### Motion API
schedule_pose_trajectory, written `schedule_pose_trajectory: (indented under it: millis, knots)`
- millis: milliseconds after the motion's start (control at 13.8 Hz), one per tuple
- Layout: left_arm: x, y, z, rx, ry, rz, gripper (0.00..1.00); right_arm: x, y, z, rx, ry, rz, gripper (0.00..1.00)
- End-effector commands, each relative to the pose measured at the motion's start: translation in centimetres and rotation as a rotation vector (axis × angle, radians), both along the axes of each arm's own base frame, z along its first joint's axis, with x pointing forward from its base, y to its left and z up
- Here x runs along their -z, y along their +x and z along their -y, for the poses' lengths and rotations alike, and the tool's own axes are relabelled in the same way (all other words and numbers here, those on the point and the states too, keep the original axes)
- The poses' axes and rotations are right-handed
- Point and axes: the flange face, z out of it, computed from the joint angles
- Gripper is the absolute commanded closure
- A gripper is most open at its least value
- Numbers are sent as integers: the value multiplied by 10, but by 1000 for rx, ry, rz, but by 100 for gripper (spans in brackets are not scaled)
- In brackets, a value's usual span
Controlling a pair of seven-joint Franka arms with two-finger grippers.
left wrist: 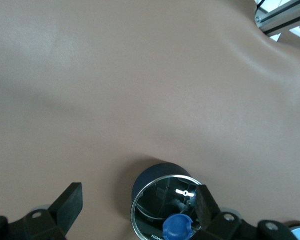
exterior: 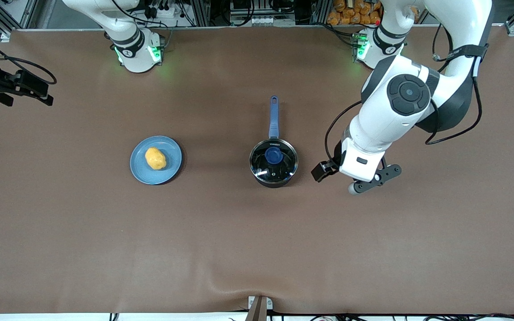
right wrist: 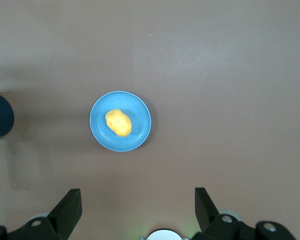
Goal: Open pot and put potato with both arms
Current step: 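Move the left gripper over the glass lid on the saucepan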
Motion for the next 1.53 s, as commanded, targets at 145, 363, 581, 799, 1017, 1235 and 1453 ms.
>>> schedule_pose_trajectory:
  millis: [145, 363, 581, 799, 1017, 1235, 1453]
  knots:
    - [52, -19, 74, 0, 26, 10, 0, -4, -8, 3, -7, 16, 1, 0]
    - [91, -47, 120, 100, 74, -22, 0, -4, -8, 3, -8, 15, 1, 0]
    - [140, -100, 185, 214, 111, -75, 0, -4, -8, 3, -7, 16, -1, 0]
    - [152, -119, 200, 264, 146, -84, 0, -4, -8, 3, -7, 14, 1, 0]
    - [154, -131, 186, 389, 259, -176, 0, -4, -8, 3, -7, 16, -1, 0]
    - [157, -131, 180, 414, 279, -202, 0, -4, -8, 2, -8, 14, 1, 0]
    - [167, -121, 182, 405, 244, -171, 0, -4, -8, 2, -8, 14, -1, 0]
